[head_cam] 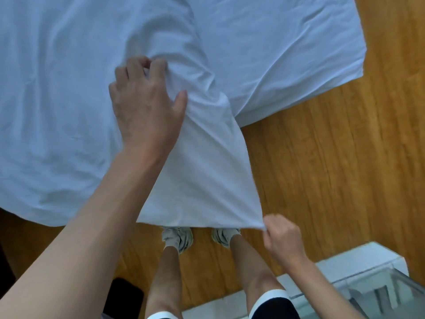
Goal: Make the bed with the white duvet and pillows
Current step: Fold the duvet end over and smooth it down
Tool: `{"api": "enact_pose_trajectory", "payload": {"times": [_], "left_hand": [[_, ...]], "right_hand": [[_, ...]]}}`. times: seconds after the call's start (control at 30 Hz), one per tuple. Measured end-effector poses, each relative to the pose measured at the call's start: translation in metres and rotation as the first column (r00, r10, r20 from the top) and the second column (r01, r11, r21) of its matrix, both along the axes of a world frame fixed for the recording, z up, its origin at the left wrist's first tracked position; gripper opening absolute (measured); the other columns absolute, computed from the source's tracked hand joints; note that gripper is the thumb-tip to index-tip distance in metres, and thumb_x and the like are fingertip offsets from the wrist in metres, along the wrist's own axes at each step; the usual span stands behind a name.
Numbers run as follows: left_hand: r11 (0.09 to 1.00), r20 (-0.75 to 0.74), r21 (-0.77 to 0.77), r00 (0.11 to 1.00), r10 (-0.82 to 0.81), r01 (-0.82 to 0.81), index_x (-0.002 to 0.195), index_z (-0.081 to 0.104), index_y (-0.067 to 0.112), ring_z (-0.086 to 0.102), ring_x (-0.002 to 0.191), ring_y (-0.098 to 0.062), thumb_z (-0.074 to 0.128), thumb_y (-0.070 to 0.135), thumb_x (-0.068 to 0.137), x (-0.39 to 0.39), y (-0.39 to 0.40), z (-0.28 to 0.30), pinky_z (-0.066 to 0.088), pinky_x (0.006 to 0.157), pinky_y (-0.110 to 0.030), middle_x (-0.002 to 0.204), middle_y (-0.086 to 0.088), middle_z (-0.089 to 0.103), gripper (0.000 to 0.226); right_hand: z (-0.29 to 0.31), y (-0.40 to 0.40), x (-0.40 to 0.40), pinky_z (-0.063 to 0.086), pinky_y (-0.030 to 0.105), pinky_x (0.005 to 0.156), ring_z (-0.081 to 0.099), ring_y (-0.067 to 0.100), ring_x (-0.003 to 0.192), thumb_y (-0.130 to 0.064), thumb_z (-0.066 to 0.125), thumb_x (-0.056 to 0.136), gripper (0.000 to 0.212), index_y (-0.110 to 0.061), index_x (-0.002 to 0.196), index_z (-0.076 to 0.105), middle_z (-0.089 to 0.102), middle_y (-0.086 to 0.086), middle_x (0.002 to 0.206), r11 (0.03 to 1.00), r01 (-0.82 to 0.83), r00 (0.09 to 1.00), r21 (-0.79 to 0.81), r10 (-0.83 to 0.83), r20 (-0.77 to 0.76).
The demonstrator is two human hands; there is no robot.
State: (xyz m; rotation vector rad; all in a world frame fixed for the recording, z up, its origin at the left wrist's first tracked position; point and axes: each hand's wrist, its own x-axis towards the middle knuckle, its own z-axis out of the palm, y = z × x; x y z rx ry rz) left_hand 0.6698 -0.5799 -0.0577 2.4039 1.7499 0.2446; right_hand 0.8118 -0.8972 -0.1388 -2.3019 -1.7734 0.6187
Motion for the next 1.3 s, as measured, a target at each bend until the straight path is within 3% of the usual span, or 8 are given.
{"api": "enact_pose_trajectory", "payload": {"times": [0.2, 0.4, 0.57, 0.73, 0.93, 1.07, 1.17, 1.3], "left_hand": [[0.996, 0.000, 0.004, 0.996, -0.088, 0.088, 0.125, 0.054, 0.012, 0.044, 0.120, -0.035, 0.056, 0.036, 0.087, -0.011, -0.016, -0.010, 0.032, 0.095, -0.041, 0.131, -0.015, 0.049, 0.045], [0.985, 0.057, 0.075, 0.986, -0.157, 0.152, 0.127, 0.054, 0.008, 0.043, 0.126, -0.037, 0.056, 0.032, 0.089, -0.029, -0.030, -0.019, 0.031, 0.105, -0.044, 0.134, -0.019, 0.048, 0.045], [0.986, 0.046, 0.091, 0.989, -0.144, 0.139, 0.136, 0.048, 0.007, 0.035, 0.135, -0.039, 0.048, 0.038, 0.095, -0.058, -0.034, -0.027, 0.026, 0.113, -0.048, 0.145, -0.022, 0.039, 0.051], [0.995, 0.039, 0.087, 0.998, -0.048, 0.044, 0.141, 0.043, 0.012, 0.026, 0.141, -0.038, 0.042, 0.046, 0.098, -0.101, -0.024, -0.034, 0.018, 0.115, -0.048, 0.151, -0.022, 0.031, 0.055], [0.972, 0.053, -0.023, 0.971, 0.234, -0.233, 0.149, 0.031, 0.014, 0.016, 0.146, -0.032, 0.034, 0.046, 0.099, -0.193, -0.011, -0.061, 0.011, 0.118, -0.045, 0.157, -0.016, 0.021, 0.060], [0.934, 0.032, -0.040, 0.934, 0.356, -0.355, 0.153, 0.020, 0.016, 0.011, 0.147, -0.032, 0.035, 0.051, 0.099, -0.249, -0.023, -0.073, 0.004, 0.117, -0.044, 0.159, -0.015, 0.014, 0.067], [0.703, 0.242, -0.311, 0.661, 0.710, -0.640, 0.153, 0.014, 0.013, 0.017, 0.146, -0.026, 0.043, 0.062, 0.090, -0.283, -0.034, -0.070, 0.017, 0.117, -0.042, 0.159, -0.011, 0.018, 0.085], [0.638, 0.401, -0.631, 0.518, 0.756, -0.442, 0.142, 0.041, 0.017, 0.055, 0.116, -0.009, 0.054, 0.059, 0.087, -0.315, -0.046, -0.072, 0.044, 0.091, -0.017, 0.136, 0.003, 0.053, 0.070]], "right_hand": [[-0.022, -0.010, -0.010, 0.034, 0.023, 0.048, 0.051, 0.018, 0.056, -0.005, 0.063, 0.075, 0.009, -0.012, 0.071, 0.059, 0.054, 0.000, 0.065, 0.993, 0.020, 0.998, -0.120, -0.012, 0.069], [-0.011, 0.042, -0.004, 0.055, 0.035, 0.078, 0.051, 0.022, 0.108, -0.009, 0.056, 0.064, 0.054, -0.007, 0.118, 0.057, 0.057, 0.007, 0.117, 0.997, 0.005, 0.997, -0.082, -0.012, -0.079], [0.010, 0.119, -0.034, 0.043, 0.029, 0.096, 0.045, 0.027, 0.123, -0.034, 0.051, 0.091, 0.052, -0.009, 0.135, 0.041, 0.049, 0.014, 0.134, 0.956, 0.168, 0.980, 0.241, -0.137, -0.143], [0.043, 0.216, -0.081, 0.032, 0.046, 0.112, 0.036, 0.038, 0.136, -0.039, 0.048, 0.096, 0.055, -0.010, 0.141, 0.044, 0.040, 0.024, 0.146, 0.870, 0.130, 0.987, 0.476, -0.069, -0.142], [-0.002, 0.248, -0.109, 0.015, 0.060, 0.115, 0.022, 0.037, 0.144, -0.047, 0.042, 0.096, 0.060, -0.016, 0.148, 0.037, 0.029, 0.020, 0.155, 0.958, 0.066, 0.991, 0.279, -0.095, 0.092], [-0.015, 0.235, -0.110, 0.008, 0.058, 0.115, 0.012, 0.035, 0.146, -0.054, 0.035, 0.097, 0.069, -0.011, 0.151, 0.027, 0.019, 0.021, 0.157, 0.954, 0.180, 0.978, 0.239, -0.199, 0.058], [-0.011, 0.223, -0.097, 0.015, 0.045, 0.118, 0.016, 0.031, 0.146, -0.063, 0.041, 0.090, 0.086, -0.005, 0.151, 0.022, 0.018, 0.020, 0.158, 0.844, 0.493, 0.868, 0.210, -0.459, -0.190], [-0.011, 0.217, -0.067, 0.032, 0.023, 0.110, 0.033, 0.016, 0.141, -0.062, 0.062, 0.078, 0.102, -0.009, 0.153, 0.017, 0.031, 0.009, 0.155, 0.689, 0.723, 0.535, -0.054, -0.607, -0.588]]}}
